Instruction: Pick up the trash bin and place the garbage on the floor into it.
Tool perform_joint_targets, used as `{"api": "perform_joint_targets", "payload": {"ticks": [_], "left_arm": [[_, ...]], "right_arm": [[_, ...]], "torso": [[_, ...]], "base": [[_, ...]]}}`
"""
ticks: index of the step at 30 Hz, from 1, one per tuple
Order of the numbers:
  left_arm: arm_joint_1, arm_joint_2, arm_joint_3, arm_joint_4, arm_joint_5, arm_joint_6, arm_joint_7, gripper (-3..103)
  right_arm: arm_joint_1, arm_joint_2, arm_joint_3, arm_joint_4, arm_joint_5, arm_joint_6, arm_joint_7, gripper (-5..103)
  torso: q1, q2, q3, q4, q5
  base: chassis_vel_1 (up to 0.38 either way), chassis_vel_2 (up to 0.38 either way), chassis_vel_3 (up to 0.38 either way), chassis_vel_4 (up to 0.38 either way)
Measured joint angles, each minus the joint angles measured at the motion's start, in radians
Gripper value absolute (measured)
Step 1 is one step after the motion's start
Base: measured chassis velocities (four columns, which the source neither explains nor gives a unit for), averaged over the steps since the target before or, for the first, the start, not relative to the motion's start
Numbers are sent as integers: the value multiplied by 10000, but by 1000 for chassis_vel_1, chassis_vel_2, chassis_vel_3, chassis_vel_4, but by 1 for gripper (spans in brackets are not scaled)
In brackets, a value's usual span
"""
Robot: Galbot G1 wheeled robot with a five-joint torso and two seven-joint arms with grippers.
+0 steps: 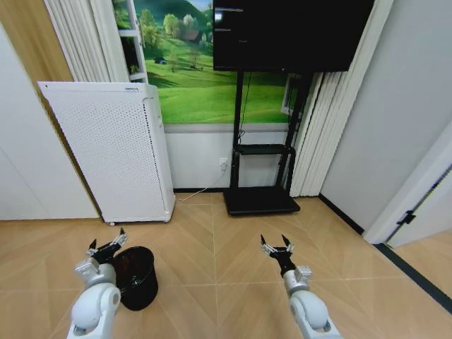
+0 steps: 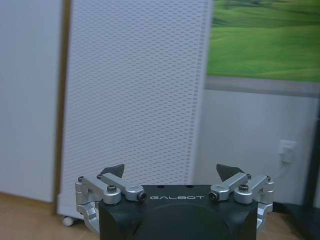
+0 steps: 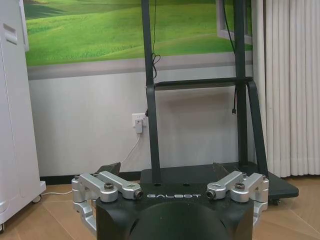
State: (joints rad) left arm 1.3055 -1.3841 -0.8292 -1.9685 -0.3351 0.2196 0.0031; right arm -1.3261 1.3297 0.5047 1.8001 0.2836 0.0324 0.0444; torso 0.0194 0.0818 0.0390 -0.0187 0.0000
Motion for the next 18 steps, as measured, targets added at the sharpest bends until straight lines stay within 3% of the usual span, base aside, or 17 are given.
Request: {"api": "perform_joint_targets", "payload": {"ticks": [1,3,4,9,18], "left_arm": [[0,0,0,0,0,0,0,100],[-171,41,93,293,163,-15,1105,100],[-241,25,132,377,188,28,1220,100],[-318,-69,180,466,210,285,1318,100],[-99,-150,124,310,341,544,1227,100]], "right_arm": [[0,0,0,0,0,0,0,100],[-5,26,2,-29,-69,57,42,100],[12,27,1,-35,-84,60,52,100],[80,29,-17,-42,-115,61,81,100],[179,35,-44,-121,-110,58,99,100]], "torso": [[0,0,0,0,0],[0,0,1,0,0],[0,0,1,-1,-1],[3,11,10,-1,0],[42,310,265,0,1]], "base": [[0,0,0,0],[0,0,0,0],[0,0,0,0],[0,0,0,0],[0,0,0,0]]}}
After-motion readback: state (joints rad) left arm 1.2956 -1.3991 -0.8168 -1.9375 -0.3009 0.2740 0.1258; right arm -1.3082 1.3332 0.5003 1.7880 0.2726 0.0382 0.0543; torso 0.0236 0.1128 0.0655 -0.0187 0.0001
